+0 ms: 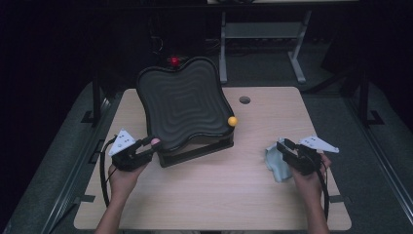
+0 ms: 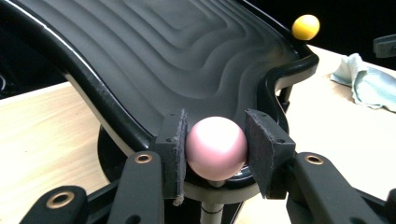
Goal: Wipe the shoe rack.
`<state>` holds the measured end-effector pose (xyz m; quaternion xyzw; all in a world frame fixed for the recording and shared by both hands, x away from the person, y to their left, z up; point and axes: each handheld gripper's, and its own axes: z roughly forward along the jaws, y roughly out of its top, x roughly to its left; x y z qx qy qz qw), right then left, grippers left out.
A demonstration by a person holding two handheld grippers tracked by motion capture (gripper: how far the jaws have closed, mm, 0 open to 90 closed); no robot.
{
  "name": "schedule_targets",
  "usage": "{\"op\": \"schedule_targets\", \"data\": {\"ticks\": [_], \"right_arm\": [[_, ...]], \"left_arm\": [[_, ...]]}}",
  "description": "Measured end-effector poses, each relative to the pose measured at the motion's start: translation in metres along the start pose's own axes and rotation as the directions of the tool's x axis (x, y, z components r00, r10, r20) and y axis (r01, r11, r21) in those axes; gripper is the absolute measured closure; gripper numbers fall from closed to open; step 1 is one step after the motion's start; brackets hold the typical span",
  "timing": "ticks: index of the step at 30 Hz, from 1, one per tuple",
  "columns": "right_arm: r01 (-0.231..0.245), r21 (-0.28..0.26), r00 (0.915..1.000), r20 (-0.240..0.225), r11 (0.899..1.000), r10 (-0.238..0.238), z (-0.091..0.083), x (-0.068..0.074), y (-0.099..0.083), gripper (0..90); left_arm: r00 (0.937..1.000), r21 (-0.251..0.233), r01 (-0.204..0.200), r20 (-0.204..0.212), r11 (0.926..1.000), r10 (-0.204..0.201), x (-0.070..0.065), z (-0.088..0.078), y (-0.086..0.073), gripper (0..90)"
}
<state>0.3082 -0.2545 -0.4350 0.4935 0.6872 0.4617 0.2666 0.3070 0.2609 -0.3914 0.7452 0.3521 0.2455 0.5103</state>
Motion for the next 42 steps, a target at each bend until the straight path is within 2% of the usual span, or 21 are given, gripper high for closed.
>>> {"op": "schedule_targets", "data": {"ticks": [5,9,15,17,23,29,33,37,42], "right_arm": [[0.038,-0.020,0.9981,-0.048,0.999,-0.039,0.007,0.019,0.014,59.5],[0.076,-0.035,0.9923,-0.096,0.996,-0.079,0.017,0.038,0.028,58.0],[0.091,-0.050,0.9854,-0.140,0.995,-0.097,0.027,0.055,0.040,56.4],[0.103,-0.056,0.9800,-0.165,0.993,-0.111,0.033,0.064,0.046,55.4],[0.107,-0.066,0.9739,-0.194,0.992,-0.118,0.043,0.077,0.054,54.1],[0.126,-0.071,0.9612,-0.238,0.989,-0.140,0.056,0.097,0.063,52.8],[0.135,-0.079,0.9559,-0.252,0.988,-0.151,0.063,0.108,0.069,52.9],[0.146,-0.063,0.9519,-0.263,0.987,-0.157,0.070,0.114,0.072,53.2],[0.152,-0.048,0.9555,-0.248,0.987,-0.160,0.078,0.118,0.074,57.4]], "left_arm": [[0.9999,-0.001,0.005,-0.015,1.0000,-0.005,0.003,-0.002,-0.001,59.8],[0.9995,0.001,0.009,-0.031,1.0000,-0.009,0.005,-0.004,-0.002,59.7],[0.9990,0.006,0.010,-0.044,0.9999,-0.010,0.008,-0.006,-0.002,59.6],[0.9985,0.006,0.018,-0.051,0.9998,-0.018,0.011,-0.007,-0.002,59.6],[0.9976,0.004,0.026,-0.064,0.9997,-0.025,0.015,-0.008,-0.003,59.6],[0.9968,0.011,0.032,-0.073,0.9994,-0.031,0.022,-0.010,-0.003,59.6],[0.9971,0.018,0.036,-0.068,0.9992,-0.035,0.024,-0.010,-0.002,59.9],[0.9974,0.021,0.034,-0.064,0.9992,-0.032,0.026,-0.010,-0.002,60.1],[0.9977,0.023,0.035,-0.059,0.9991,-0.034,0.027,-0.010,-0.001,60.3]]}}
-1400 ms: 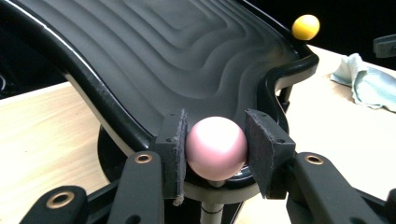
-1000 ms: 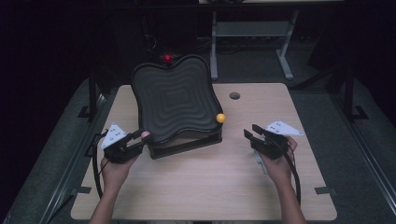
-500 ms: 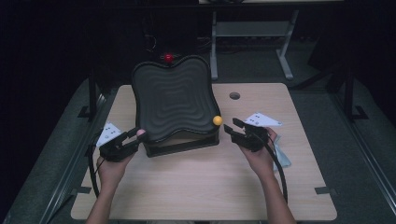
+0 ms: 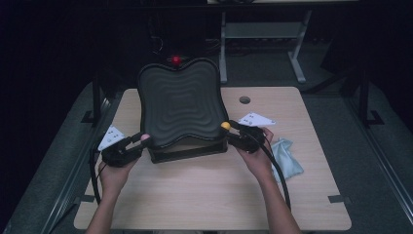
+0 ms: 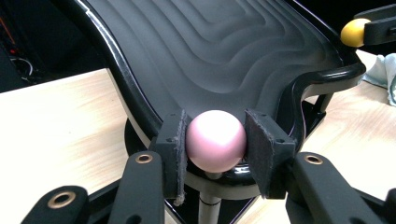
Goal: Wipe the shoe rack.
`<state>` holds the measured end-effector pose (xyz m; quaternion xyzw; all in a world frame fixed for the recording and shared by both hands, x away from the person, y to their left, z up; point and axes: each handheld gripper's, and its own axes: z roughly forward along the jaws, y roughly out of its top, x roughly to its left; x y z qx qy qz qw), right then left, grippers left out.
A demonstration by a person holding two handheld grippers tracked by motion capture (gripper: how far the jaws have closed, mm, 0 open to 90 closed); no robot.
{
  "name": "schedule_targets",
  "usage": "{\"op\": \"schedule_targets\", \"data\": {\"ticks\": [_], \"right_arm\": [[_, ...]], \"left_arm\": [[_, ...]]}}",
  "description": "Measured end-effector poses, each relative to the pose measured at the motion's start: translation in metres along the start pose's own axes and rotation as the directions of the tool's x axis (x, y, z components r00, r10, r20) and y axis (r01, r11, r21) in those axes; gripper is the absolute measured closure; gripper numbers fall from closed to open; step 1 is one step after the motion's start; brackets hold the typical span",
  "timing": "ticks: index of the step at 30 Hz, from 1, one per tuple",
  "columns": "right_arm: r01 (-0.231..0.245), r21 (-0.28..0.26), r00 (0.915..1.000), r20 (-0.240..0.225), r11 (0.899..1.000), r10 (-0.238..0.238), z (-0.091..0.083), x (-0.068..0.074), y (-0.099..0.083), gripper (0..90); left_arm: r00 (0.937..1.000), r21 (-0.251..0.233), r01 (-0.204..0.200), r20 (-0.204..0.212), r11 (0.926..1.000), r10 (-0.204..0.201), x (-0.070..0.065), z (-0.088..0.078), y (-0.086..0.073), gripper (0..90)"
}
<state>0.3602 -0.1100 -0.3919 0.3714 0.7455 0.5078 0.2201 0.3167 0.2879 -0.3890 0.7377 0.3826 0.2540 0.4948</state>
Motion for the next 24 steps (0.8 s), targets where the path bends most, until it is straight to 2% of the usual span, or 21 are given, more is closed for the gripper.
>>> {"op": "schedule_targets", "data": {"ticks": [11,24], "right_arm": [[-0.029,0.011,0.9995,-0.011,1.000,0.029,0.000,-0.005,-0.001,59.2],[-0.025,0.023,0.9997,0.003,0.999,0.025,-0.028,-0.014,-0.010,59.2]], "left_arm": [[1.0000,0.006,-0.001,0.001,1.0000,0.001,-0.001,0.005,0.003,60.5],[0.9990,0.011,-0.025,0.037,0.9996,0.025,-0.018,0.019,0.008,60.5]]}}
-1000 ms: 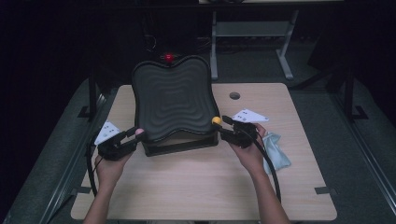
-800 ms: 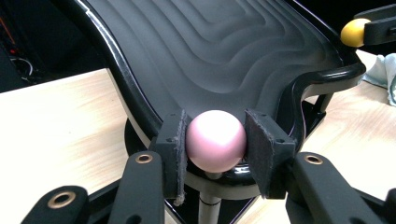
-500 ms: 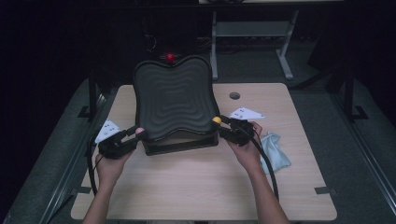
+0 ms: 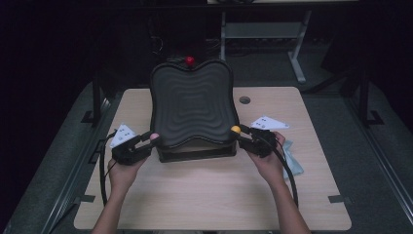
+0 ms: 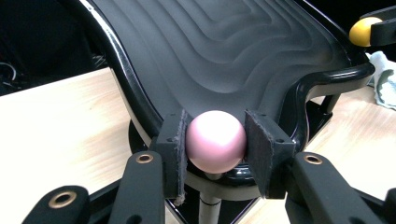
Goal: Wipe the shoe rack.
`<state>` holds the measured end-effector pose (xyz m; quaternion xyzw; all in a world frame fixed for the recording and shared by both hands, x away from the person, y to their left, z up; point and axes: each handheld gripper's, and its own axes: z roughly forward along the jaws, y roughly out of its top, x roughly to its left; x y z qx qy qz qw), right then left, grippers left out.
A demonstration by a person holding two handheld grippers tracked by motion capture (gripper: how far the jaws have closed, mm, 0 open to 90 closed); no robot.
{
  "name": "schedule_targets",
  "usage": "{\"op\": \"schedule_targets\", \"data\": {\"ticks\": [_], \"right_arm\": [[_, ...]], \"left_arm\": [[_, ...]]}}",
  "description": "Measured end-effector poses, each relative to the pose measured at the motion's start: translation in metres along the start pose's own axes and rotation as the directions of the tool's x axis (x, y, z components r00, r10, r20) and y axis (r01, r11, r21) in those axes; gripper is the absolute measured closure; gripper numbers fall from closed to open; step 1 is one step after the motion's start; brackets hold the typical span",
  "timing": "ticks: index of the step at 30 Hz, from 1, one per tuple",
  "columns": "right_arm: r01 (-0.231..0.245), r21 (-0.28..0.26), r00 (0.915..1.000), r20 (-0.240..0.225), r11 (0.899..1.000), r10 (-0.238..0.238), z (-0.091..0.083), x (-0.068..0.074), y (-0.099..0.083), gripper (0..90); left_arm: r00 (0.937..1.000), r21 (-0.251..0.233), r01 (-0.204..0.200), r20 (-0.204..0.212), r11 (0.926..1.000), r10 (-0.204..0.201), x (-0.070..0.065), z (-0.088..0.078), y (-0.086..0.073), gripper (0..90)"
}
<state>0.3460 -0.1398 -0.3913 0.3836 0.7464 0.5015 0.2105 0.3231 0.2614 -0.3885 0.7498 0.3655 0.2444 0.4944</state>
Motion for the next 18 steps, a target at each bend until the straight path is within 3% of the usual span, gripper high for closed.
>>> {"op": "schedule_targets", "data": {"ticks": [18], "right_arm": [[-0.007,-0.018,0.9999,0.016,1.000,0.007,-0.035,-0.011,-0.017,59.2]], "left_arm": [[0.9982,0.003,-0.034,0.048,0.9994,0.034,-0.024,0.012,0.005,60.4]]}}
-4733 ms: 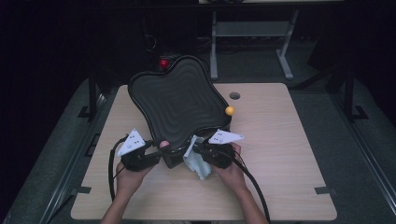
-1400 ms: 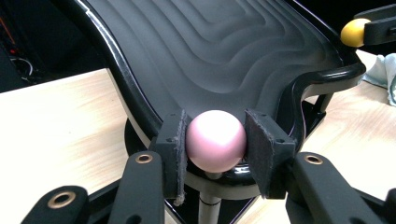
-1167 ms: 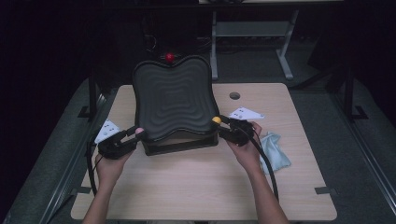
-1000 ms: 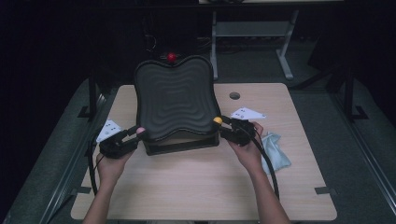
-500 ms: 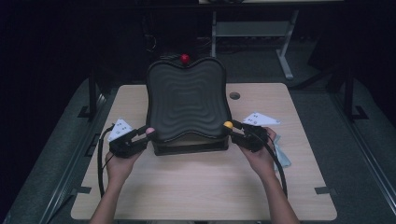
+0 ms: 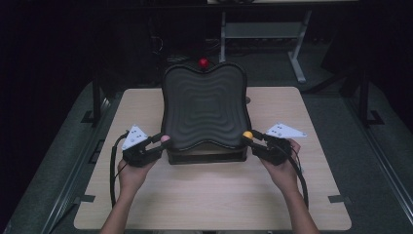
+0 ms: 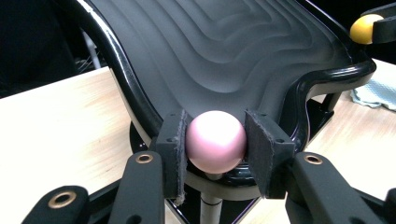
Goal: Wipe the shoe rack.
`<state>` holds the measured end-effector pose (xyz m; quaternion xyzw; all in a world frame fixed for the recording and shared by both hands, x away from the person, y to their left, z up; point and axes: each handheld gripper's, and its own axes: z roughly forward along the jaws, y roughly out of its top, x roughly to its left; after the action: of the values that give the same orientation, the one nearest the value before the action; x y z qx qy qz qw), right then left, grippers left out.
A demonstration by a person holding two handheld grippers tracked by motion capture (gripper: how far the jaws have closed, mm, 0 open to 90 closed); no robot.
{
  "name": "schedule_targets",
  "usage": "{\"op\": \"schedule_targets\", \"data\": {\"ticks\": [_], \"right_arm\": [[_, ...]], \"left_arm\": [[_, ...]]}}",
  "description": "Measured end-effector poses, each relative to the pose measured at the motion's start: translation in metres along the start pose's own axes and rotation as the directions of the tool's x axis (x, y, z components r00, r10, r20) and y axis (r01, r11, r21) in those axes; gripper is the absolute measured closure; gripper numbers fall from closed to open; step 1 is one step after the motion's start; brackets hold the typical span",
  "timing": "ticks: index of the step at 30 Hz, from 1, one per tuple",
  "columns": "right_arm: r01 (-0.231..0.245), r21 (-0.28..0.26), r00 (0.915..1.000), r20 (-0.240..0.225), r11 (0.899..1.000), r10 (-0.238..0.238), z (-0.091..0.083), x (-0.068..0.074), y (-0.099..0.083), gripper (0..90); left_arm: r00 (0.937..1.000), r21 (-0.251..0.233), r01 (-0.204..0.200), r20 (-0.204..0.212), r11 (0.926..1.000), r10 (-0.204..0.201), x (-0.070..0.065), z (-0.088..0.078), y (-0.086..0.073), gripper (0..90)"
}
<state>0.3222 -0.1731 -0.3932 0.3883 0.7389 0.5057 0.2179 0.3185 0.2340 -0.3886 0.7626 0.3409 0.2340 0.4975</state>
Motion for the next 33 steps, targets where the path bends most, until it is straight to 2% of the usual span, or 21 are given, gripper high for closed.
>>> {"op": "schedule_targets", "data": {"ticks": [16,20,26,33], "right_arm": [[-0.003,-0.004,1.0000,0.002,1.000,0.003,-0.014,-0.006,-0.007,59.1],[-0.001,0.001,0.9999,-0.013,1.000,0.001,-0.018,-0.009,-0.009,58.7],[0.000,0.004,1.0000,-0.007,1.000,0.000,-0.024,-0.011,-0.014,55.6],[-0.010,0.024,1.0000,0.001,1.000,0.010,-0.029,-0.015,-0.024,54.5]], "left_arm": [[0.9997,-0.007,-0.010,0.021,0.9999,0.010,-0.011,0.004,0.001,60.3],[0.9996,-0.007,-0.010,0.026,0.9999,0.011,-0.011,0.003,0.001,59.1],[0.9996,-0.020,-0.009,0.026,0.9998,0.010,-0.010,-0.003,0.002,54.8],[0.9998,-0.010,-0.007,0.017,0.9999,0.007,-0.006,-0.011,-0.001,51.3]]}}
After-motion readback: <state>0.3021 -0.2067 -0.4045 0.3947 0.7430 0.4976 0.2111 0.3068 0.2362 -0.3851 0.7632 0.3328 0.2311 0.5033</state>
